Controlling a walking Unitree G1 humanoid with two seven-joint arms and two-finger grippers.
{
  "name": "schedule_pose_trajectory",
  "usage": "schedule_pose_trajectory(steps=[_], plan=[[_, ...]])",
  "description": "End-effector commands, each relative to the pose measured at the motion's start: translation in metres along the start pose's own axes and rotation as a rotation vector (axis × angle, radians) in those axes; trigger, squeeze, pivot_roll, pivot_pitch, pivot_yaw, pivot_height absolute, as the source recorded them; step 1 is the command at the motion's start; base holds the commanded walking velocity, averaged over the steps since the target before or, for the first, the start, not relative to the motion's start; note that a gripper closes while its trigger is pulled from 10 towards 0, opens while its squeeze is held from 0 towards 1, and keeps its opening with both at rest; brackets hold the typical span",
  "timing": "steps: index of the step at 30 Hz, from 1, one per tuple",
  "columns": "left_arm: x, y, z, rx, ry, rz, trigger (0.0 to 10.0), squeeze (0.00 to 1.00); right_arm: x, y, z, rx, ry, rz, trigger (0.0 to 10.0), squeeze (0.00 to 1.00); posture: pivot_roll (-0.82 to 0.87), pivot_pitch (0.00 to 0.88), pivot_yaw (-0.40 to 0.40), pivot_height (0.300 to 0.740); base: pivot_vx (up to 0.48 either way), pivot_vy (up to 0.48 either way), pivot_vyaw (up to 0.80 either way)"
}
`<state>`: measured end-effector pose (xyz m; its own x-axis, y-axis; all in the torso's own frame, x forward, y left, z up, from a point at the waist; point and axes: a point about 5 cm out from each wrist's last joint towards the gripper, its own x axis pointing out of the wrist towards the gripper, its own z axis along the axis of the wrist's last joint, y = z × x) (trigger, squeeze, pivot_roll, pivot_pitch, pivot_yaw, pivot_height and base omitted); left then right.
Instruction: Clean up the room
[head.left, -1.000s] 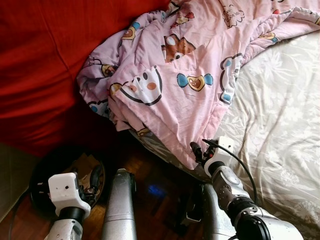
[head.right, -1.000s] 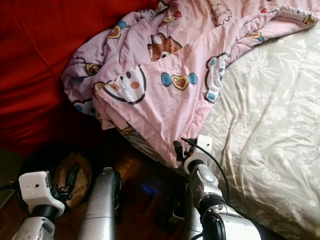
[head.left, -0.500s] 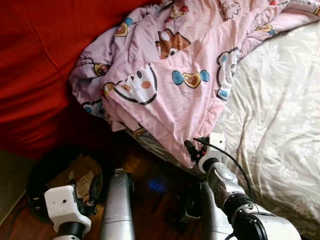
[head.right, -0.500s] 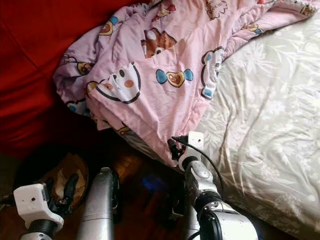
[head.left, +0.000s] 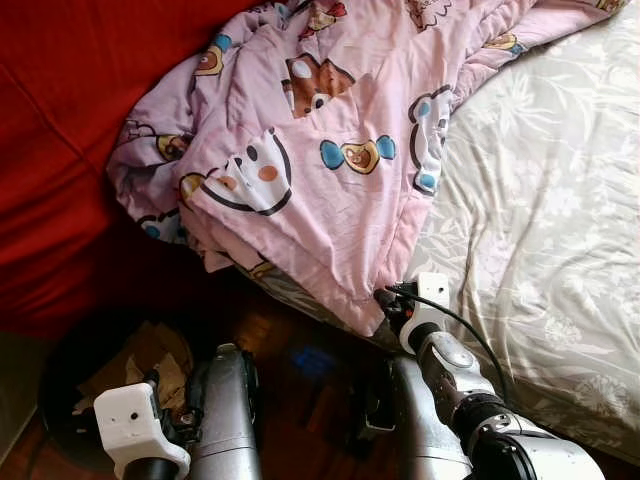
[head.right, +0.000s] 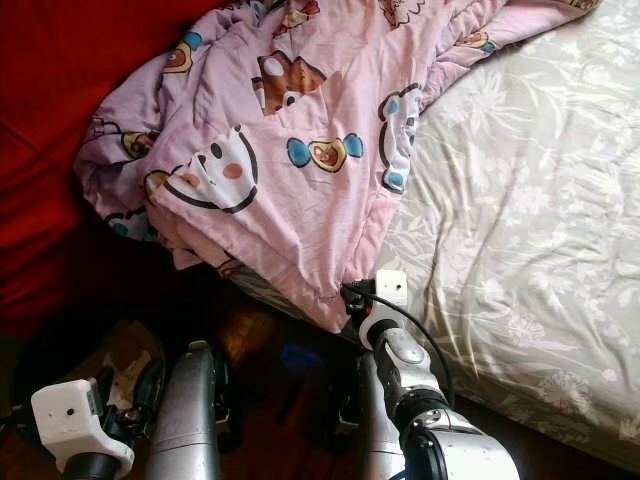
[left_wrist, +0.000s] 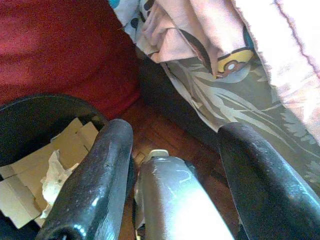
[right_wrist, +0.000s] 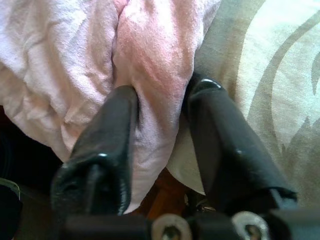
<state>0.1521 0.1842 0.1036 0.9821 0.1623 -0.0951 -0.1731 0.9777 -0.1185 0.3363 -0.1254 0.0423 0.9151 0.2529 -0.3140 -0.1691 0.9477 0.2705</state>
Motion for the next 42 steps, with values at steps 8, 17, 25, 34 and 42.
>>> schedule_pose_trajectory(steps=[8,17,25,34,42], plan=[[-0.010,0.002,-0.007,0.032,0.058,0.014,10.0,0.00,-0.009,-0.002,-0.024,0.047,0.053,0.013,0.0,0.00,0.31,0.649,-0.091,0.610,0.000,0.000,0.00],[-0.008,0.008,-0.019,0.060,0.081,0.019,10.0,0.00,-0.014,-0.008,-0.029,0.043,0.049,0.027,0.0,0.00,0.30,0.595,-0.107,0.610,0.000,0.000,0.00],[0.004,0.017,-0.050,0.083,0.140,0.032,10.0,0.00,-0.032,-0.044,-0.035,0.070,0.017,-0.070,0.0,0.00,0.27,0.450,-0.135,0.610,0.000,0.000,0.00],[0.025,0.039,-0.084,0.093,0.212,0.082,10.0,0.00,-0.050,-0.073,-0.037,0.109,-0.045,-0.178,0.0,0.00,0.24,0.237,-0.148,0.610,0.000,0.000,0.00],[0.042,0.050,-0.113,0.108,0.285,0.084,10.0,0.00,-0.050,-0.074,-0.029,0.113,-0.110,-0.194,10.0,0.00,0.18,0.106,-0.114,0.610,0.000,0.000,0.00]])
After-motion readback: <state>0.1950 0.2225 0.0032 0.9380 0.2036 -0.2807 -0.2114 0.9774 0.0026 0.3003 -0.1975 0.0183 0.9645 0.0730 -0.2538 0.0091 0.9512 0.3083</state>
